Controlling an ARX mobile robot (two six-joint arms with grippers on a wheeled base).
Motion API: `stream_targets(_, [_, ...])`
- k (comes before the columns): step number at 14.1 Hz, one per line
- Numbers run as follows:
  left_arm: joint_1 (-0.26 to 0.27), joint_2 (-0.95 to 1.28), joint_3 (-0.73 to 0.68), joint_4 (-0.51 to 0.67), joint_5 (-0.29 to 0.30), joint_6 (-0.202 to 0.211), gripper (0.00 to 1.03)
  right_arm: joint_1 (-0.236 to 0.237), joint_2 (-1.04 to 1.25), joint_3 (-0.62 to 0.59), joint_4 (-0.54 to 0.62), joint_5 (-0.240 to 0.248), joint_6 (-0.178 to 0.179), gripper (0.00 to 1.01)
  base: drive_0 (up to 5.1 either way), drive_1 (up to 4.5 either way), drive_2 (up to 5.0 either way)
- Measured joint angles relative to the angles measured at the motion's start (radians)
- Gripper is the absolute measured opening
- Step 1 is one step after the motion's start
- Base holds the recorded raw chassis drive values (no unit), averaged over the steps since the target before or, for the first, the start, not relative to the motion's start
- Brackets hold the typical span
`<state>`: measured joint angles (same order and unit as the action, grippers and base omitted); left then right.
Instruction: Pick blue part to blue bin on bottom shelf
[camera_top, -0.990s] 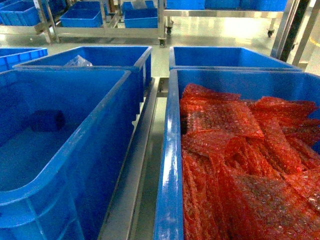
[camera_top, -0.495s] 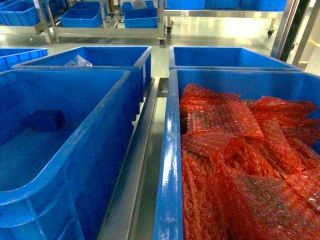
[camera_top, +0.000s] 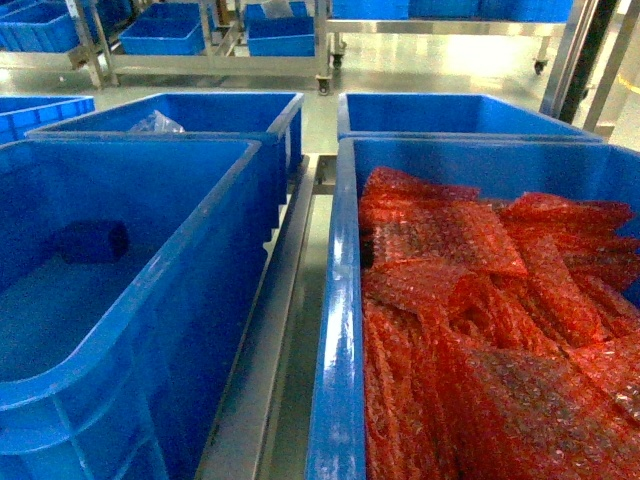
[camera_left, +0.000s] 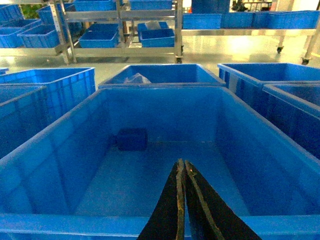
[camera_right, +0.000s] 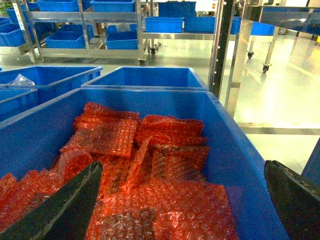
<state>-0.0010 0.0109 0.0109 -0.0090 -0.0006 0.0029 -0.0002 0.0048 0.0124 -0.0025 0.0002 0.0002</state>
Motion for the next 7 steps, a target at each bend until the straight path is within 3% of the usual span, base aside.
stream_targets(3, [0.0, 0.0, 0.0, 0.005, 0.0, -0.002, 0.05, 0.0, 0.0, 0.0, -0.002, 0.0, 0.0, 0.98, 0.0, 0.0, 0.0])
stream_targets(7, [0.0, 0.0, 0.0, 0.005, 0.0, -0.002, 0.58, 0.0, 0.0, 0.0, -0.002, 0.0, 0.0, 0.98, 0.0, -0.22, 0.3])
